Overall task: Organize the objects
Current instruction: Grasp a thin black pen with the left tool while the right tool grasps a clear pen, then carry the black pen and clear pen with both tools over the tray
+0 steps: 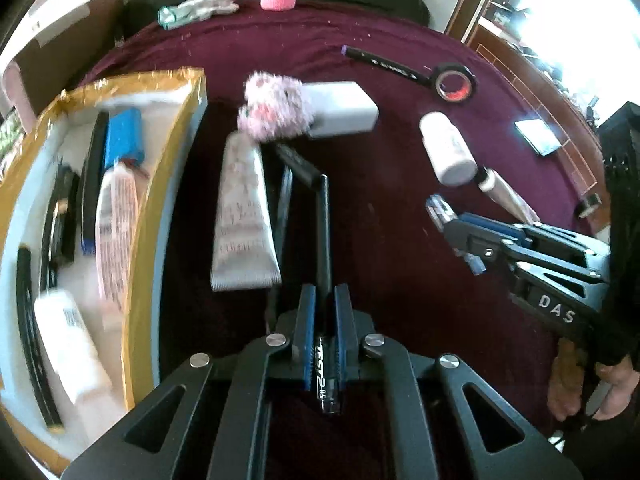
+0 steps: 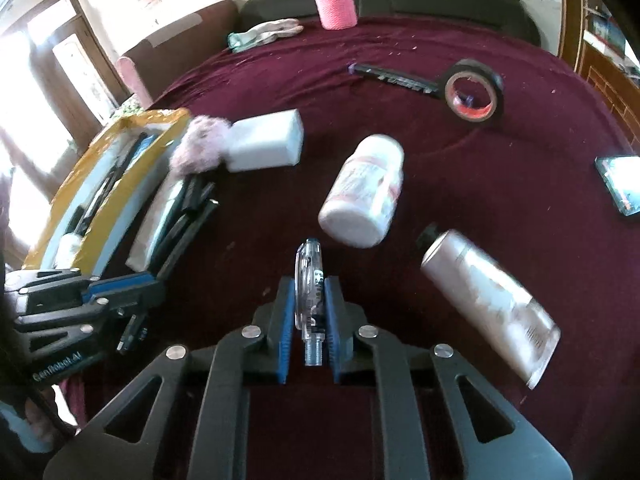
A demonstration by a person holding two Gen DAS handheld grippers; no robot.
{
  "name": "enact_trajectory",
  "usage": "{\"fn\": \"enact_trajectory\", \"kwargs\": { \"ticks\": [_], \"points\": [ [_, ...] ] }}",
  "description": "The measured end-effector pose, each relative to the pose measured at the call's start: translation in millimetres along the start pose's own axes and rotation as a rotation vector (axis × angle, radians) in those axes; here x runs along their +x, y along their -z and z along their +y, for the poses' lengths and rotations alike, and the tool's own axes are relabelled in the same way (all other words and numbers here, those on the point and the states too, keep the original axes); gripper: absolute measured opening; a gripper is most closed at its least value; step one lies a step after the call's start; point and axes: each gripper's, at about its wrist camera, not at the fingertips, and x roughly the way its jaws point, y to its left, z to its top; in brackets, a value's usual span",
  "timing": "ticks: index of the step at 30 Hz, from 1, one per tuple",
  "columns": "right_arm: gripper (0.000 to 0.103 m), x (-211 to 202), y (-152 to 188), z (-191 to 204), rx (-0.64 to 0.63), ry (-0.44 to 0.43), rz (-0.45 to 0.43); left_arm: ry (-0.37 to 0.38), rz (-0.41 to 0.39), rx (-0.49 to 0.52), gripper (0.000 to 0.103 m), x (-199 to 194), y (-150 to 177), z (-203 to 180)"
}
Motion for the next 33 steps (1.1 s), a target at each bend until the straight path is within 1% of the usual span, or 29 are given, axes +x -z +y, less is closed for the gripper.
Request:
{"fn": "enact_trajectory", "kwargs": {
  "ticks": [3,5,7,11,14,18,20,22,25,27,29,32,33],
  "points": [
    [0.012,-4,10,10,0.007,0.003,0.009,0.003,0.02,-0.001,0.007,-9,13,-2],
    [0.012,-7,16,14,0.026,-0.013,0.021,0.009,0.026,0.004,0.007,-13,19,-3],
    [0.011,-10,22,21,0.009,-0.001,0.028,0.006,0.028,0.005,0.007,-15,23,-5],
    [0.011,-13,30,32,-0.007,0.014,0.039,0.004,0.027,-0.005,0.007,-13,21,-6],
    [0.011,-14,31,35,-0.024,0.041,0.036,-0.01,0.015,0.013,0.007,-10,17,-11],
    [0.011,-15,32,35,-0.023,0.046,0.037,-0.044,0.0,0.051,0.007,-9,16,-16],
    [0.01,-16,33,35,-0.023,0.047,0.037,-0.045,-0.001,0.045,0.007,-10,18,-17],
    [0.009,-18,34,35,-0.018,0.037,0.032,-0.02,0.0,0.026,0.007,-13,20,-14],
    [0.009,-21,36,37,-0.014,0.01,0.031,0.015,0.003,0.009,0.007,-18,25,-13],
    [0.009,-21,38,41,-0.02,0.012,0.032,0.05,0.009,-0.006,0.007,-23,27,-11],
    [0.009,-22,40,42,-0.013,-0.009,0.034,0.086,0.007,-0.023,0.007,-30,28,-10],
    [0.009,-27,42,43,0.002,-0.043,0.025,0.078,-0.009,-0.022,0.007,-38,28,-10],
    [0.009,-28,43,44,0.005,-0.042,0.02,0.087,-0.009,-0.024,0.007,-41,29,-9]
  ]
}}
